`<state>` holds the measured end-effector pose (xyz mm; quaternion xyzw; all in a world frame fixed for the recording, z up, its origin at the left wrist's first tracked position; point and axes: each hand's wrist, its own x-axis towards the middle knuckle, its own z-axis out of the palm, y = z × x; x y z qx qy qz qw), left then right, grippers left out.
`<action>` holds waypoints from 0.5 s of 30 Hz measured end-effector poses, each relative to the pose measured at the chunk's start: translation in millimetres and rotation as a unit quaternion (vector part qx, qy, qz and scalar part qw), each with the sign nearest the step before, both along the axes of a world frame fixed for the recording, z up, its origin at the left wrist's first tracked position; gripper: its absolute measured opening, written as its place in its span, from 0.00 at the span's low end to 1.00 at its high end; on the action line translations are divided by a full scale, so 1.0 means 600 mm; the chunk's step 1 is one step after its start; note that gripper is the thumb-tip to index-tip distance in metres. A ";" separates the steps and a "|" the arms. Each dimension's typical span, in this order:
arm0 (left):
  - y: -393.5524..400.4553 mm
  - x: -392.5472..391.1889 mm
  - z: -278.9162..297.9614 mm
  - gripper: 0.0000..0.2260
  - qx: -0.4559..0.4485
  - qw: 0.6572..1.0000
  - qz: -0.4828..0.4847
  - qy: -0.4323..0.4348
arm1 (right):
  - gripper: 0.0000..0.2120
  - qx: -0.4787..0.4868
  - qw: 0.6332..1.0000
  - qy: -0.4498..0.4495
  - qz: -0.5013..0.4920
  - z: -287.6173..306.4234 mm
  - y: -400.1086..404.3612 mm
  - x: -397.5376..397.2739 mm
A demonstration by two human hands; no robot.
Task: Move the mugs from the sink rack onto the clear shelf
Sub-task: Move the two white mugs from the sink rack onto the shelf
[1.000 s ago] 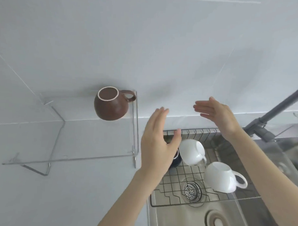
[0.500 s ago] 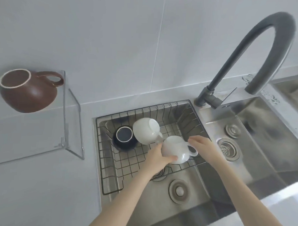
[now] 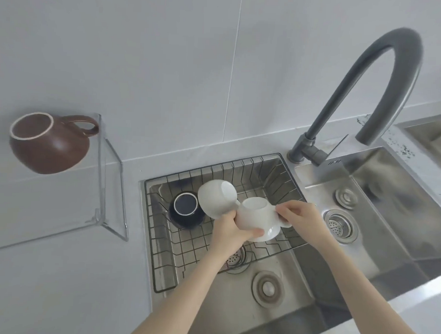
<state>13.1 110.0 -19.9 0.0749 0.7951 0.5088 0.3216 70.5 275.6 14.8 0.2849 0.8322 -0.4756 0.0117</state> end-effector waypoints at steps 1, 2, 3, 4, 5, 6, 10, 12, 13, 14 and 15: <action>-0.009 -0.005 0.017 0.23 0.009 1.000 0.006 0.010 | 0.08 -0.001 1.000 0.015 0.005 0.016 -0.006 -0.006; -0.021 -0.011 0.035 0.23 0.015 1.000 0.015 0.021 | 0.08 0.000 1.000 0.027 0.014 0.033 -0.013 -0.013; -0.036 -0.017 0.055 0.23 0.023 0.999 0.023 0.034 | 0.08 0.005 0.999 0.040 0.026 0.053 -0.024 -0.023; -0.052 -0.024 0.074 0.24 0.029 0.998 0.029 0.048 | 0.07 0.013 0.998 0.050 0.037 0.071 -0.036 -0.032; -0.071 -0.031 0.095 0.26 0.037 0.997 0.036 0.064 | 0.07 0.020 0.996 0.069 0.051 0.092 -0.052 -0.044; -0.089 -0.037 0.115 0.27 0.044 0.995 0.045 0.078 | 0.06 0.023 0.994 0.090 0.064 0.112 -0.068 -0.055; -0.195 -0.058 0.200 0.25 0.066 0.980 0.119 0.146 | 0.05 -0.001 0.979 0.168 0.116 0.195 -0.167 -0.106; -0.257 -0.070 0.236 0.24 0.066 0.971 0.149 0.176 | 0.05 -0.020 0.969 0.201 0.140 0.228 -0.223 -0.131; -0.289 -0.076 0.252 0.23 0.068 0.967 0.161 0.185 | 0.05 -0.025 0.964 0.216 0.154 0.241 -0.252 -0.144; -0.322 -0.085 0.265 0.23 0.072 0.964 0.170 0.191 | 0.05 -0.028 0.958 0.229 0.169 0.251 -0.282 -0.158; -0.355 -0.093 0.277 0.24 0.073 0.962 0.172 0.200 | 0.05 -0.029 0.953 0.241 0.184 0.260 -0.312 -0.171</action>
